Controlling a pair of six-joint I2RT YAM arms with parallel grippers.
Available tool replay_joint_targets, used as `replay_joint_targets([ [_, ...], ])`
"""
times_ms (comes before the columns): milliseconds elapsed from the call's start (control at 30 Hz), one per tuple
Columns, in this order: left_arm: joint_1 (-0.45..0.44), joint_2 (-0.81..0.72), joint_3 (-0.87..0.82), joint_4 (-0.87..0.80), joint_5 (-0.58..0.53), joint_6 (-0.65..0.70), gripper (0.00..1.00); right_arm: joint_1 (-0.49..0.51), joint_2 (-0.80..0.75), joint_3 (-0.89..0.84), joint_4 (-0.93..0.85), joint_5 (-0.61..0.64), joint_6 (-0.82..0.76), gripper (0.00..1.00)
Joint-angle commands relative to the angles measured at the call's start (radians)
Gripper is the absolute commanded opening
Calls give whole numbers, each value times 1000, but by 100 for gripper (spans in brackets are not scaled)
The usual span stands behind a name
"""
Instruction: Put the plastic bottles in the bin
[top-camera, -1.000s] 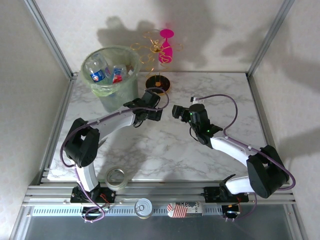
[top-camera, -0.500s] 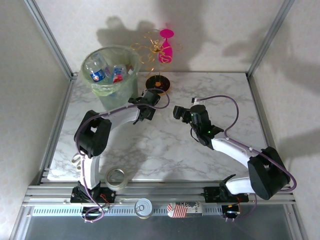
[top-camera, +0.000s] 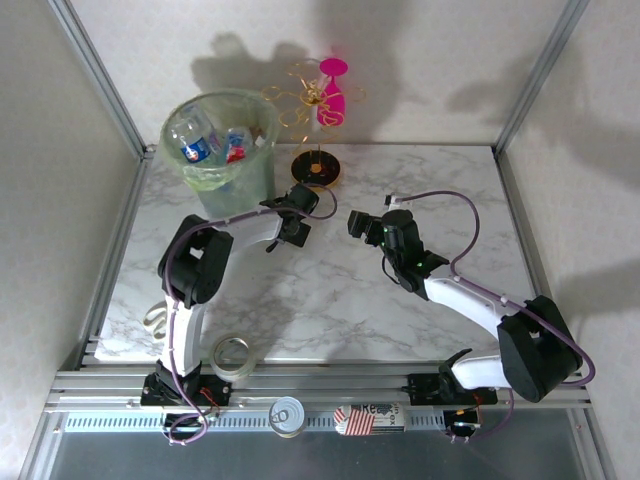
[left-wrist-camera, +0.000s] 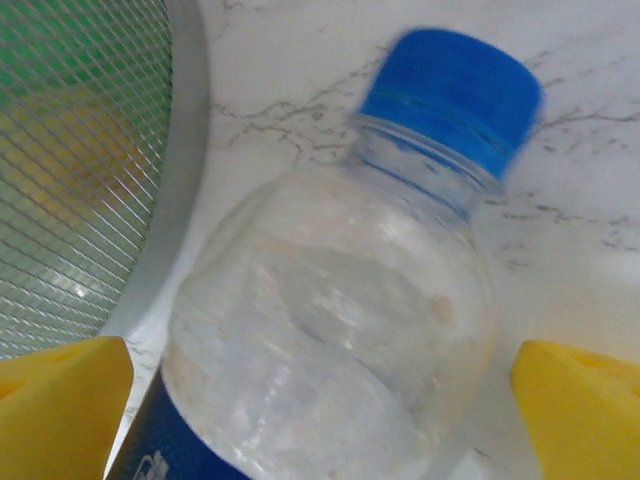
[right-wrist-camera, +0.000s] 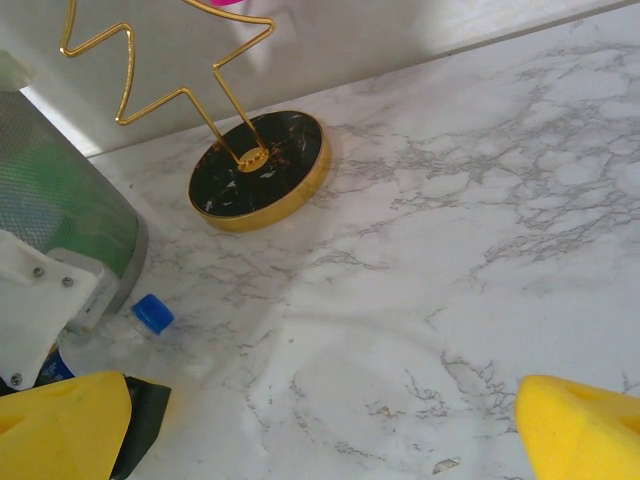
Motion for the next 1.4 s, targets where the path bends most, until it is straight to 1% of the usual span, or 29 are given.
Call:
replay_joint_targets([
  [0, -19, -35, -30, -45, 101, -37, 93, -7, -21, -14, 21, 18, -1, 99],
  [133, -20, -49, -50, -26, 164, -54, 88, -8, -25, -21, 30, 1, -2, 99],
  [267, -19, -34, -46, -27, 154, -56, 85, -9, -39, -30, 36, -6, -7, 99],
  [400, -18, -26, -39, -24, 137, -59, 73, -9, -57, -42, 35, -3, -10, 99],
  [633, -20, -69, -33, -6, 120, -74, 57, -9, -86, -62, 39, 0, -12, 99],
  [700, -22, -97, -33, 0, 119, -80, 53, -9, -93, -65, 50, -17, -20, 99],
  [767, -22, -137, -34, 15, 127, -88, 49, -13, -102, -71, 75, -67, -32, 99],
  [933, -21, -255, -13, 40, 181, -102, 45, -19, -132, -82, 148, -225, -68, 99],
  [1067, -21, -344, 41, 52, 212, -105, 43, -18, -162, -88, 190, -309, -105, 99],
  [1233, -19, -402, 161, 69, 240, -90, 42, -19, -186, -91, 211, -353, -132, 99],
  [1367, 7, -420, 267, 91, 265, -97, 42, -20, -193, -94, 210, -361, -139, 99],
])
